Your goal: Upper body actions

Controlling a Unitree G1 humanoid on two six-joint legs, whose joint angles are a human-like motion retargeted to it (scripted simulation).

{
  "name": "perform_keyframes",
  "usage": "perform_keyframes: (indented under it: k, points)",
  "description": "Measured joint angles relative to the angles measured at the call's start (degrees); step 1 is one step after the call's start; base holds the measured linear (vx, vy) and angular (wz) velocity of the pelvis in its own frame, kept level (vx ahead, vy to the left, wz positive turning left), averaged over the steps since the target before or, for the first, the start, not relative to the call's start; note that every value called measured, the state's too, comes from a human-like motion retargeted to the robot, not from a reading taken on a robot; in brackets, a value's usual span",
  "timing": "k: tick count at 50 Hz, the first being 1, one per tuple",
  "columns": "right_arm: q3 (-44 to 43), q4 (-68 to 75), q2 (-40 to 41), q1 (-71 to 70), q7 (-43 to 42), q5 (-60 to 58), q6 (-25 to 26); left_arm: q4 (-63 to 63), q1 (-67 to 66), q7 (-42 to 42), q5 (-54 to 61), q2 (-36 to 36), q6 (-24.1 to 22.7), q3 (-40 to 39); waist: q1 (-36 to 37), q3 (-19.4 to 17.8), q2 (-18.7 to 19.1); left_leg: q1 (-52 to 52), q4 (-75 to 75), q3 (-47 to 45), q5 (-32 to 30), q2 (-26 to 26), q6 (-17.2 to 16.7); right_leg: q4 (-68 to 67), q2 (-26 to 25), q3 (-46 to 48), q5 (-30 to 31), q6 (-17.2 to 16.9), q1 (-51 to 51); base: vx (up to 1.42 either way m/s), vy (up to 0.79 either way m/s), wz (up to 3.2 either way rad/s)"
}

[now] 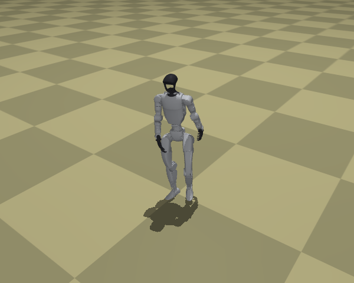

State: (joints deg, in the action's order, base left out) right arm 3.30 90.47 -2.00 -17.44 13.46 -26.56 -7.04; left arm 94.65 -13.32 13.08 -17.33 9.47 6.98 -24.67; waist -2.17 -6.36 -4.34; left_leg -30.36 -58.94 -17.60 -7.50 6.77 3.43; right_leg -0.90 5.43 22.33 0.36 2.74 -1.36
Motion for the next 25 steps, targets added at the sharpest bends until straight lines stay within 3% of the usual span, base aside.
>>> perform_keyframes:
  k: [4,8,13,15,17,18,20,23,25]
  points:
    - [2.1,-6.7,3.3,-6.1,4.8,-2.4,-3.8,2.5,-4.7,1.3,-2.2,0.8,1.1,-0.6,0.5,-0.3,-0.1,-5.4,-8.0,-0.1,4.7,-0.4,0.9,-0.4,0.2,-0.7,-0.3,0.3,-0.2,-0.01,0.02,0.0]
    - [4.1,-9.7,4.0,-8.5,6.1,-4.9,-6.5,2.7,-6.8,-0.9,0.1,0.8,1.8,-2.7,0.4,0.7,0.2,-3.2,-3.8,0.0,5.2,-1.5,0.3,-0.2,0.0,-0.6,-0.9,0.1,0.6,0.12,0.06,0.23]
    - [2.9,-8.1,3.4,-2.6,4.2,-7.6,-7.2,2.0,-3.0,1.2,4.7,0.4,-1.1,-3.0,1.3,2.3,0.9,14.8,23.8,2.6,-1.2,-6.1,-3.2,-1.5,-2.0,-0.4,-3.4,-0.5,3.5,0.26,0.08,0.0]
    - [1.1,-6.2,2.9,0.7,2.8,-9.0,-6.8,1.5,-0.6,2.1,5.4,0.1,-1.7,-2.5,1.4,2.9,1.6,22.4,34.9,3.3,3.8,-7.6,-4.6,-3.3,-3.2,-0.4,-4.8,-0.6,4.0,0.31,0.15,-0.24]
    - [-2.1,-1.4,1.0,5.8,-1.9,-12.4,-6.1,1.5,4.4,0.4,7.9,-0.8,-3.3,-1.1,0.7,2.9,3.9,31.7,48.3,3.7,12.5,-8.4,-1.7,-8.3,-5.7,0.8,-6.6,-1.0,4.9,0.41,0.19,0.0]
    - [-3.2,1.0,-0.2,7.9,-4.3,-13.7,-5.4,1.3,6.7,-0.9,9.3,-1.7,-4.1,-0.4,-1.1,2.9,4.9,34.2,52.8,5.0,11.8,-8.9,0.4,-11.1,-6.3,2.8,-5.8,-1.0,5.0,0.26,0.17,0.71]
    - [-5.5,5.3,-3.1,10.5,-8.5,-14.2,-3.2,0.3,13.8,-2.4,11.4,-3.4,-5.2,1.1,-5.9,2.3,6.4,35.5,57.3,8.8,9.2,-6.6,-1.0,-19.5,-4.6,10.0,2.2,-0.9,2.2,-0.1,0.19,0.81]
    - [-9.8,6.9,-7.6,14.4,-12.7,-11.3,-2.8,-4.5,24.8,-0.9,9.4,-5.2,-8.3,3.5,-5.7,0.0,7.1,33.5,58.5,8.1,8.2,-5.4,-0.3,-41.4,-1.0,4.5,13.4,0.1,-12.4,-0.23,0.12,-0.13]
    - [-11.2,6.9,-9.7,18.9,-15.8,-8.6,-3.3,-8.8,30.3,1.9,10.0,-5.4,-10.2,7.9,-6.0,-0.4,6.9,33.4,59.6,6.9,7.8,-5.7,0.1,-52.7,0.8,3.2,11.5,2.7,-20.3,-0.03,0.11,0.07]
